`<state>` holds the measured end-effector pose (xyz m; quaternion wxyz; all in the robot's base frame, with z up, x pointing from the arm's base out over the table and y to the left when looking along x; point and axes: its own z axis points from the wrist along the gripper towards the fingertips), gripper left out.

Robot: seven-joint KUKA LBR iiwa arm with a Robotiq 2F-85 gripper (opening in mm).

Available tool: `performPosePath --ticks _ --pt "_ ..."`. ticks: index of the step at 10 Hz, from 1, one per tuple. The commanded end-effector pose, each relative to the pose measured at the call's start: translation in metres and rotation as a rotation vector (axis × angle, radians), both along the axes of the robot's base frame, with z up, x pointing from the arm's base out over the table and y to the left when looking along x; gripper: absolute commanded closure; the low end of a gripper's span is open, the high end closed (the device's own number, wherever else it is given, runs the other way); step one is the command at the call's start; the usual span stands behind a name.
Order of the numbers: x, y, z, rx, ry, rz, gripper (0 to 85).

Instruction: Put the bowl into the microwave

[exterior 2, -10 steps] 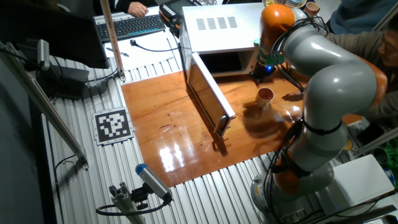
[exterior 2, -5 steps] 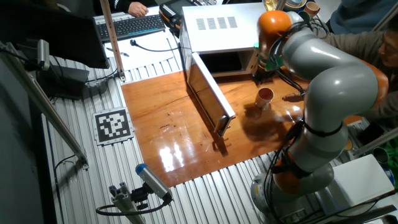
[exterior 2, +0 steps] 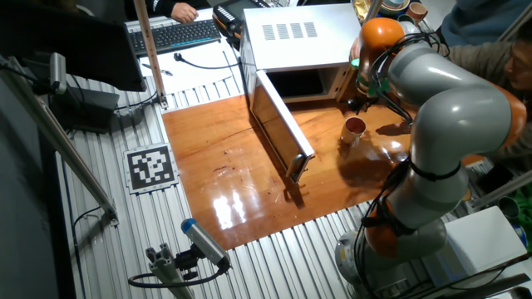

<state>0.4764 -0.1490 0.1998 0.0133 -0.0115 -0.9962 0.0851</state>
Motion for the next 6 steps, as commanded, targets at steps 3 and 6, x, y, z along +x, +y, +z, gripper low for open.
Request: performPosePath --ticks 3,6 --pt "-0.0021 -0.0054 -0.0035 0.003 -0.007 0.004 51.0" --pt "-0.0022 -0.0064 -0.0048 0.003 -0.009 0.005 51.0"
